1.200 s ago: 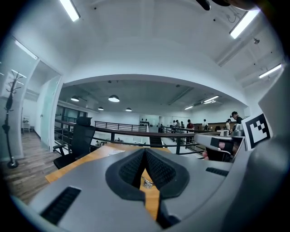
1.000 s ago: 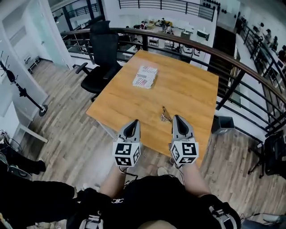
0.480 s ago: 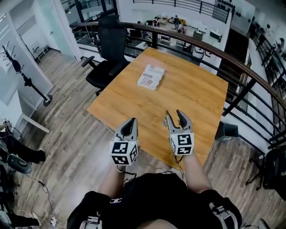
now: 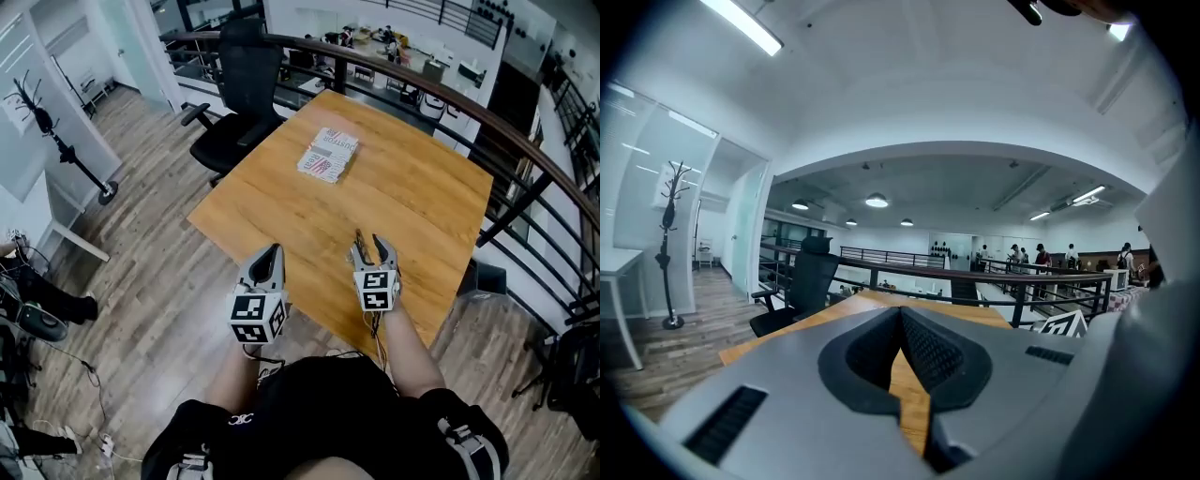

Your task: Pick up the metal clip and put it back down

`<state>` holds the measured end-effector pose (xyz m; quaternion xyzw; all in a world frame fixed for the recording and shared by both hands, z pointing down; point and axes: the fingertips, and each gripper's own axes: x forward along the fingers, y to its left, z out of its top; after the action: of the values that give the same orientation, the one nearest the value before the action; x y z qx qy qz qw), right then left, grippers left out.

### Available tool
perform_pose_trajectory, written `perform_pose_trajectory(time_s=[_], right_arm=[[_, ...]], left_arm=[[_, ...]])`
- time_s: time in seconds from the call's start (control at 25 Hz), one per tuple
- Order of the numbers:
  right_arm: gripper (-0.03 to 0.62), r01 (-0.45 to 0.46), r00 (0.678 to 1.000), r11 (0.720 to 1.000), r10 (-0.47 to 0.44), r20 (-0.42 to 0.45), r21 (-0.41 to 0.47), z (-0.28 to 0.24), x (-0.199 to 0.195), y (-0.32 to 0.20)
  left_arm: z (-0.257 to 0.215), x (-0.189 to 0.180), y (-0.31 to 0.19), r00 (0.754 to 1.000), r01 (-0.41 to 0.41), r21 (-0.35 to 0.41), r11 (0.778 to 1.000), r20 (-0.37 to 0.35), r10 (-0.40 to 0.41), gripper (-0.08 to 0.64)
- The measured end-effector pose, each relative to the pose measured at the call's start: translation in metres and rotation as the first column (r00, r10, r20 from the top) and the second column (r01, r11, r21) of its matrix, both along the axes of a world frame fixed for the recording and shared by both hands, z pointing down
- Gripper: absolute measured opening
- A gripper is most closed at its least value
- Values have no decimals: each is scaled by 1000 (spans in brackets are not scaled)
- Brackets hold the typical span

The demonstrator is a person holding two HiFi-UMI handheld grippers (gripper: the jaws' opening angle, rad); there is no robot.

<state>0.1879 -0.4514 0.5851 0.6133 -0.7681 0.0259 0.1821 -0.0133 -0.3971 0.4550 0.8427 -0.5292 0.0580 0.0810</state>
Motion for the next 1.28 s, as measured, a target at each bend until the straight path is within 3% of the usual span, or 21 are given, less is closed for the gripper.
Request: perform_pose_trajectory(time_s=[0.36,0.68,1.0,1.28], right_arm=[[219,-1,998,989,-9,-65,-149,81,4,-18],[219,29,982,953,-84,-171,-302,150,1,-22],[213,-12,959,933,-92,-270,-359,179,7,-31],[114,-52,934,935,-79,-350,-350,181,17,-39]], left_arm=[[9,-9,-12,999,49,-6,999,12,-49,12],[14,-15,-19,996,86,-13,996,23,-85,12],[17,-23,-18,992,124,-19,992,28,-123,12],[21,-20,-18,990,141,-28,990,33,-140,12]])
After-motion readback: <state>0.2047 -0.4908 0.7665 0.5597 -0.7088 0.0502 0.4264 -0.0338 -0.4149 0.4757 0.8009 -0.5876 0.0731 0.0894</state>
